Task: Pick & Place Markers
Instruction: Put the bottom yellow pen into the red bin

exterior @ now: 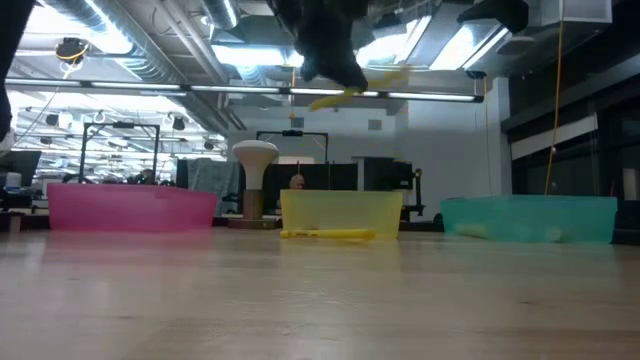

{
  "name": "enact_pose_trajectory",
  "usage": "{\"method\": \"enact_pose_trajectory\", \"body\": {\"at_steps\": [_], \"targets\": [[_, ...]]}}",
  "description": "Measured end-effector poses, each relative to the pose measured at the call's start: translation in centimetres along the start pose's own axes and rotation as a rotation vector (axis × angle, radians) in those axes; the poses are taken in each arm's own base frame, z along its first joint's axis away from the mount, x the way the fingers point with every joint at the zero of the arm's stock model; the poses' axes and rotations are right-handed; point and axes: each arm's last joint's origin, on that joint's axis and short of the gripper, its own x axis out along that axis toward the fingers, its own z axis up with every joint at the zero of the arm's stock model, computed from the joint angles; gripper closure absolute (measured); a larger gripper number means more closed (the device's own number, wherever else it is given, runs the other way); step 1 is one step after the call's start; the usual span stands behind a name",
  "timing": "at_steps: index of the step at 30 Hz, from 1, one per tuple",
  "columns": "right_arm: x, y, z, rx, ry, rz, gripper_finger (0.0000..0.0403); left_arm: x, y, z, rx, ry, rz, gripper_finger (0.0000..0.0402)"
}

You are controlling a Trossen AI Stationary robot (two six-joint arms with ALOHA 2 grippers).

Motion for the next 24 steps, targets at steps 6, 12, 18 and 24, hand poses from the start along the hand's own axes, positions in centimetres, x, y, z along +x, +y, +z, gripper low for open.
{"method": "enact_pose_trajectory", "body": {"at_steps": [6,12,18,24], "targets": [[0.0,0.0,0.0,-0.002,-0.004,0.001,0.0105,-4.5,0.4,0.7,-0.069,-0.257,-0.013,0.0379],[0.0,0.2,0.4,-0.010,-0.035,0.022,0.0105,-9.3,1.3,1.9,-0.102,-0.514,-0.009,0.0379],[0.1,0.6,1.1,-0.054,-0.097,0.101,0.0105,-13.4,2.5,3.2,-0.099,-0.755,-0.039,0.0379],[0.9,1.8,2.2,-0.146,-0.167,0.266,0.0105,-15.4,3.2,4.3,-0.082,-0.943,-0.148,0.0379]]}}
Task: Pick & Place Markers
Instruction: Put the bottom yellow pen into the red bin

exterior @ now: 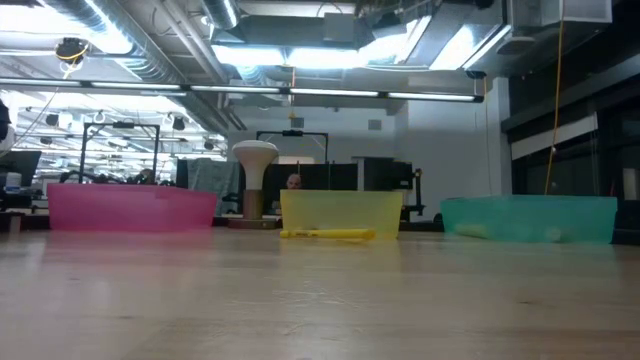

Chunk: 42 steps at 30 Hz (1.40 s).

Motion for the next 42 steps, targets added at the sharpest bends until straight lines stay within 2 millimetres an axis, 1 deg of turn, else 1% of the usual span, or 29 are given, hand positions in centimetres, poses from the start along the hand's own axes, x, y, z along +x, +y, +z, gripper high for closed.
{"method": "enact_pose_trajectory", "body": {"at_steps": [5,12,23,28,36,42], "targets": [[1.8,0.8,0.2,-0.067,-0.029,0.083,0.0105,0.0,0.1,0.2,-0.004,-0.019,-0.022,0.0379],[4.9,1.8,-0.4,-0.124,-0.013,0.182,0.0105,0.0,0.1,0.2,-0.005,-0.020,-0.023,0.0379],[10.1,2.5,-1.1,-0.140,-0.073,0.255,0.0105,0.1,-0.8,0.1,-0.014,-0.015,-0.051,0.0379],[12.1,2.7,-1.6,-0.123,-0.102,0.285,0.0105,0.1,-1.1,0.0,-0.008,-0.015,-0.052,0.0379],[13.6,3.3,-1.9,-0.106,-0.148,0.324,0.0105,0.1,-1.1,0.0,0.005,-0.016,-0.051,0.0379],[13.7,3.7,-2.0,-0.108,-0.181,0.260,0.0105,0.5,-1.0,-0.4,0.016,-0.005,-0.047,0.0379]]}}
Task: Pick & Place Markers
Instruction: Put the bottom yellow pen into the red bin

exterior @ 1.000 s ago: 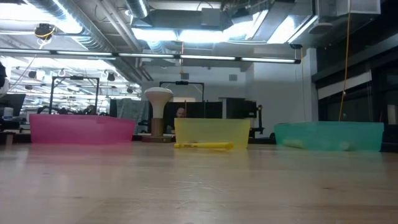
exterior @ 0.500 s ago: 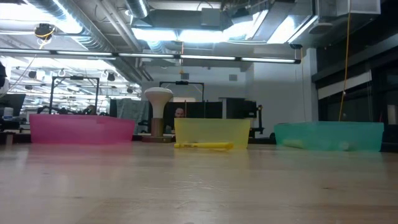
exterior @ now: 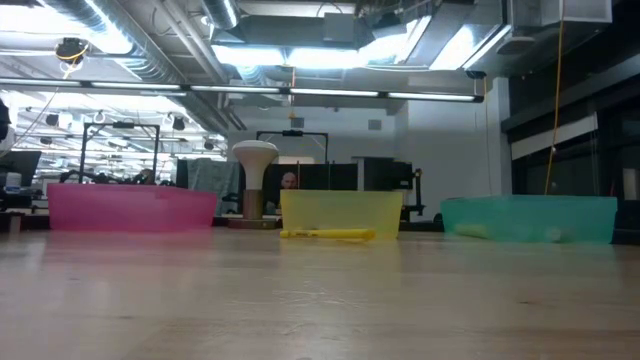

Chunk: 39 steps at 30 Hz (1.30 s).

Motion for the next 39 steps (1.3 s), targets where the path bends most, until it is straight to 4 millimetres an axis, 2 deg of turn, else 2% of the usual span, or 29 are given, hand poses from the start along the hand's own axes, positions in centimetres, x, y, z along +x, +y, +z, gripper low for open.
{"method": "enact_pose_trajectory", "body": {"at_steps": [15,19,29,39], "targets": [[0.03,0.09,-0.21,0.017,0.018,-0.003,0.0114,0.69,0.16,-0.53,0.003,-0.005,-0.005,0.0379],[0.02,0.08,-0.24,0.019,0.022,-0.005,0.0148,0.69,0.16,-0.53,0.003,-0.005,-0.005,0.0379],[0.02,0.05,-0.35,0.022,0.033,-0.006,0.0266,0.69,0.16,-0.53,0.001,-0.005,-0.007,0.0379],[0.00,0.02,-0.51,0.020,0.050,-0.008,0.0356,0.69,0.17,-0.54,-0.012,-0.004,-0.007,0.0372]]}}
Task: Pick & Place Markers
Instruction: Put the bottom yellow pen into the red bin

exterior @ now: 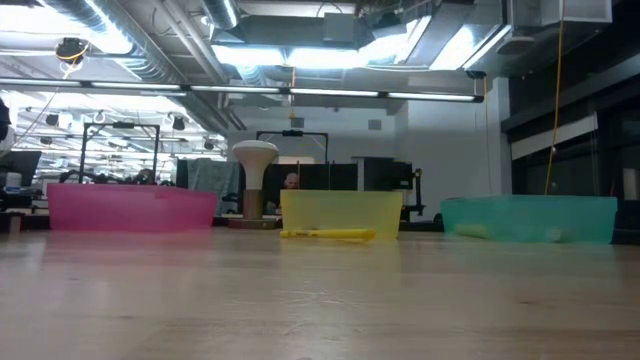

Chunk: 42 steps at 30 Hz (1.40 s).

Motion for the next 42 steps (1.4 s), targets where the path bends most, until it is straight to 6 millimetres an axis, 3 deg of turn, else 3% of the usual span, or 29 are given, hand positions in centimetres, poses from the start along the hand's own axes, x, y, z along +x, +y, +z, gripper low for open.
{"method": "enact_pose_trajectory", "body": {"at_steps": [3,13,26,34,42], "targets": [[0.0,0.0,-0.1,-0.004,0.009,-0.002,0.0374,0.0,0.0,0.0,-0.020,0.003,0.002,0.0362],[0.0,0.0,-0.2,0.008,0.023,0.001,0.0374,0.0,-0.1,-0.1,-0.032,0.016,-0.054,0.0313],[-0.6,0.1,0.2,0.023,0.023,-0.012,0.0374,-0.1,-0.4,-0.1,-0.042,0.028,-0.074,0.0177],[-2.6,0.6,0.5,0.027,0.101,-0.042,0.0374,-1.8,1.0,-0.7,-0.050,0.210,0.018,0.0170],[-5.3,0.7,-0.1,0.052,0.258,-0.201,0.0374,-3.3,1.8,-1.4,-0.095,0.368,0.089,0.0172]]}}
